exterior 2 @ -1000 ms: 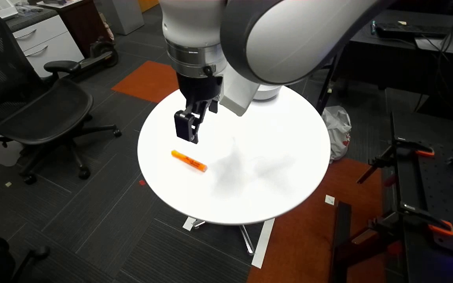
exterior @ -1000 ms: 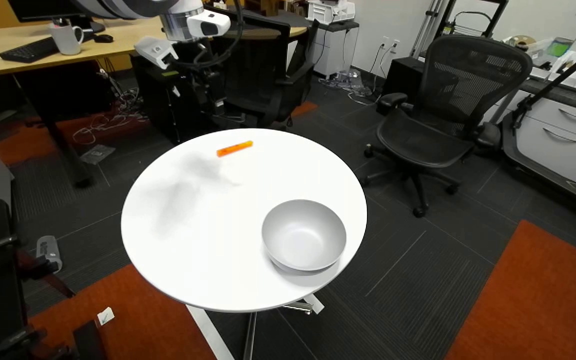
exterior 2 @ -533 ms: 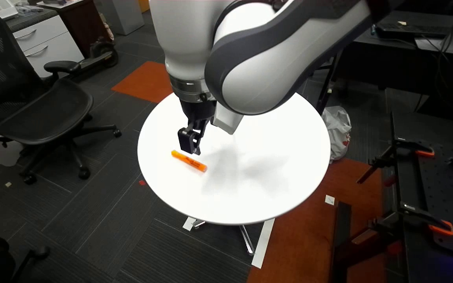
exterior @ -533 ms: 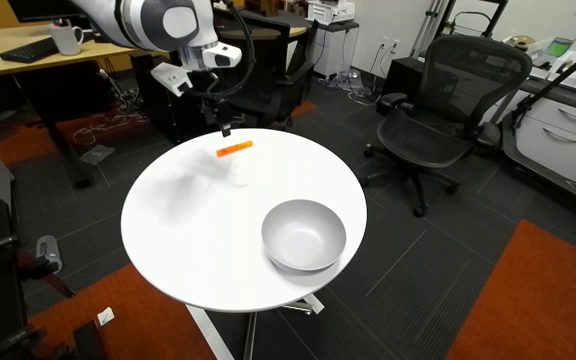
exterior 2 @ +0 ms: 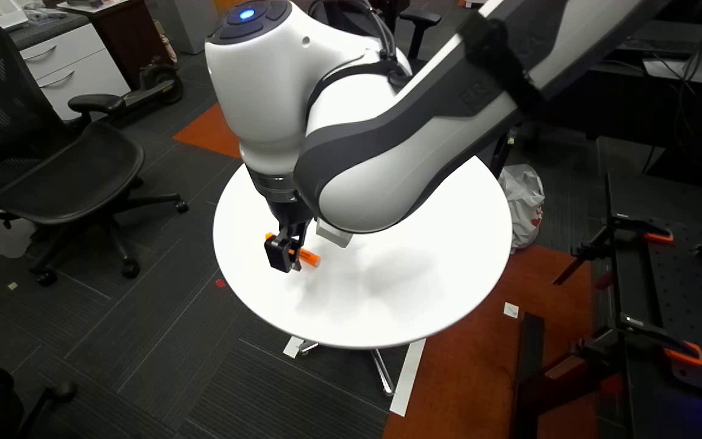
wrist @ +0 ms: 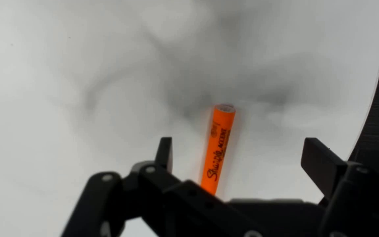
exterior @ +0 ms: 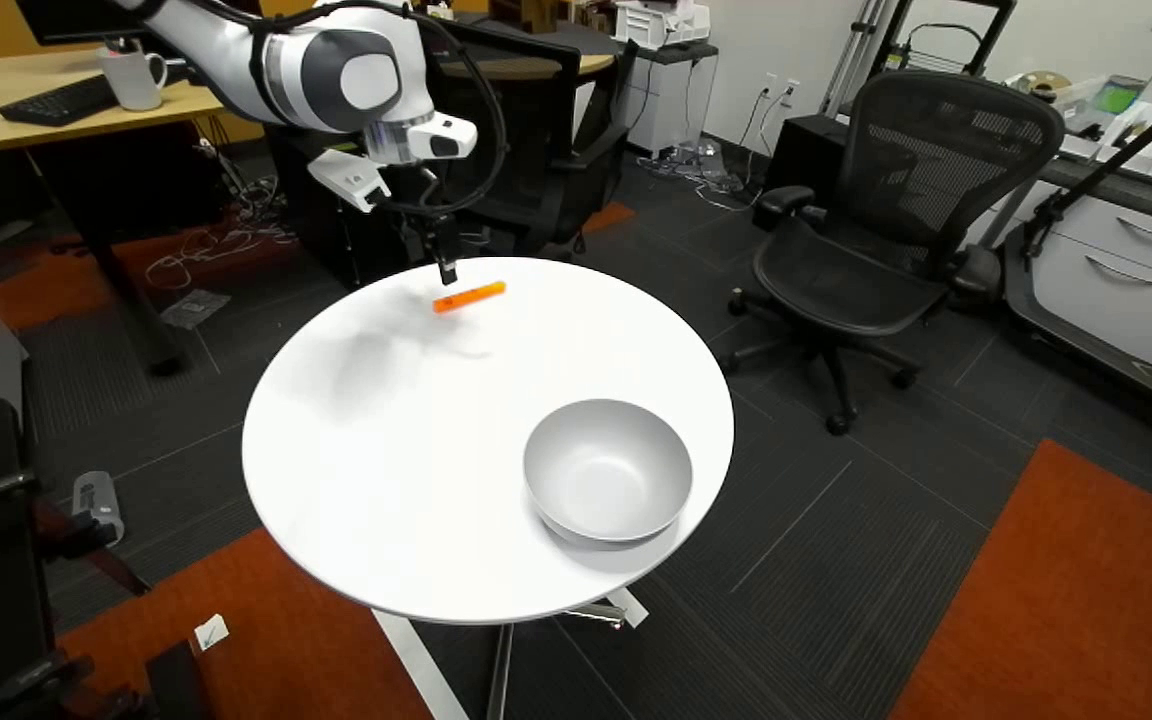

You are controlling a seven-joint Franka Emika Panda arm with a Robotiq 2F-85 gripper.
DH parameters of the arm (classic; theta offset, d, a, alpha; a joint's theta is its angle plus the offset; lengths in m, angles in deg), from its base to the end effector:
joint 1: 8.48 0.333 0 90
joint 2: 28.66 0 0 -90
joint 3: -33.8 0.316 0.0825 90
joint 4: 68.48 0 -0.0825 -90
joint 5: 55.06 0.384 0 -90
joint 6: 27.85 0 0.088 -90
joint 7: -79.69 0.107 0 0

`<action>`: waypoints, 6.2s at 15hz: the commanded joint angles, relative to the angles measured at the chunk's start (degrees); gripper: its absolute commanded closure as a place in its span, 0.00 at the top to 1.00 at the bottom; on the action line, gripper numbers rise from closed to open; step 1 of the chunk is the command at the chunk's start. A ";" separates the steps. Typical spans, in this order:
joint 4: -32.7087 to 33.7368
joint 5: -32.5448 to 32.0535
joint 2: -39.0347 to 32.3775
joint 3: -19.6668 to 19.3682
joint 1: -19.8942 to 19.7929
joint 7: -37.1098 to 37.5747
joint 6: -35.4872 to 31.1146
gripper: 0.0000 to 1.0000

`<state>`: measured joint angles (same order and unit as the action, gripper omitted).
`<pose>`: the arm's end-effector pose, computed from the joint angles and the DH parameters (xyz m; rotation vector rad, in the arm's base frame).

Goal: Put the orange marker inside the grey bowl

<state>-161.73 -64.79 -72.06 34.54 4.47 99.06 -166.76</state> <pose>0.6736 0.1623 0.1799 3.0500 0.0352 0.1039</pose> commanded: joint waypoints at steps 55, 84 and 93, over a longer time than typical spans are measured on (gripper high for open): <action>-11.87 4.38 18.72 -7.31 -4.33 10.09 3.09 0.05; -15.29 23.73 16.71 -11.25 -22.88 13.72 -0.24 0.05; -8.37 24.44 7.66 -11.35 -24.12 14.28 0.63 0.05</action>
<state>-173.26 -42.21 -62.44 23.11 -18.99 114.51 -168.01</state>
